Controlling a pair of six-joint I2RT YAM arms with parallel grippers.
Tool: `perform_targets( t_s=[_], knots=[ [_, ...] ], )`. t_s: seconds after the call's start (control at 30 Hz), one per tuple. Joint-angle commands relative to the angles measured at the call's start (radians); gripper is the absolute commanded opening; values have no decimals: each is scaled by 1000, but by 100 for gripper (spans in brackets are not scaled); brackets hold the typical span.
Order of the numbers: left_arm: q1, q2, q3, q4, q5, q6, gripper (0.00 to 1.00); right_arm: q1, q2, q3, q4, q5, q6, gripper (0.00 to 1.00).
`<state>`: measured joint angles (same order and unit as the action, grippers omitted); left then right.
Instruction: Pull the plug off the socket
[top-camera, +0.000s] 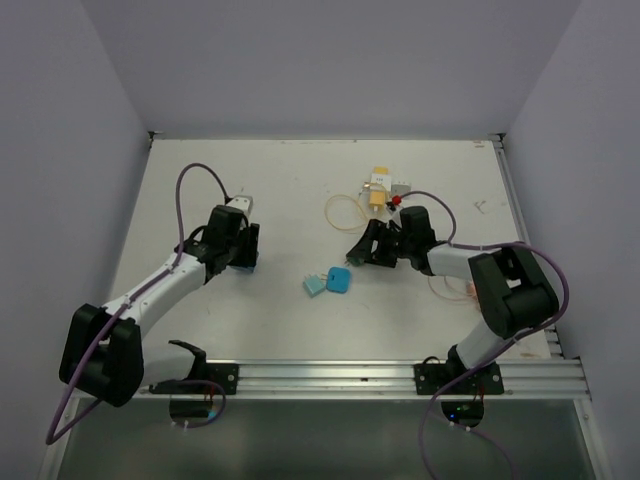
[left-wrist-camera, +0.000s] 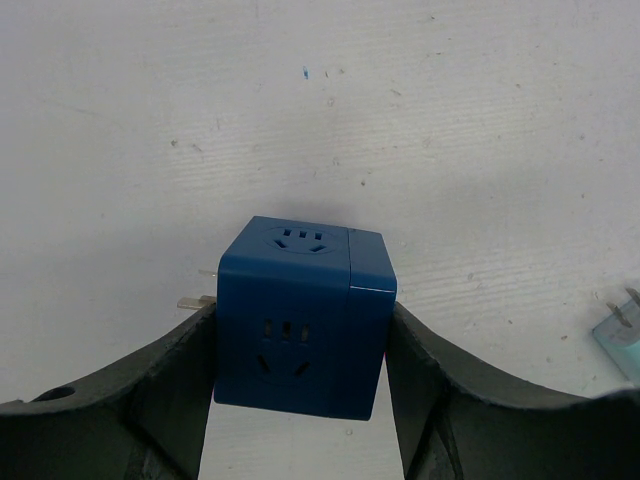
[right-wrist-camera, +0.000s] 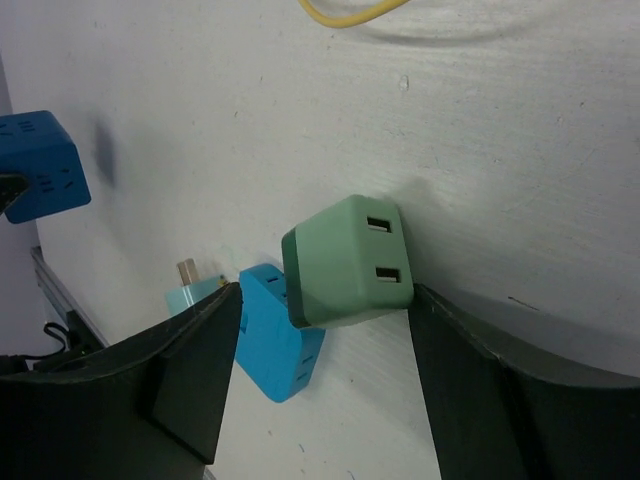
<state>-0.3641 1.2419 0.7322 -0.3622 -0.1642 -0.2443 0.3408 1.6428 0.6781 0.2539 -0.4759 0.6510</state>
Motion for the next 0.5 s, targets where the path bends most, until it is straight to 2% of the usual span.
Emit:
perform_targets(
  t_s=[0.0,0.1,0.23,0.47],
  knots=[
    [14,16,52,19,-28,-15,0,1,-53,-8,-74,46,-73,72],
    [17,30,52,14,-37,-16,0,0,-90,-17,-143,89,-83,78],
    [19,45,58,6,-57,-35,0,0,-237,-6,-295,160,-125,82],
    [53,168,221,-47,-80,-46,0,0,-496,66,-553,269,-215,86]
  ],
)
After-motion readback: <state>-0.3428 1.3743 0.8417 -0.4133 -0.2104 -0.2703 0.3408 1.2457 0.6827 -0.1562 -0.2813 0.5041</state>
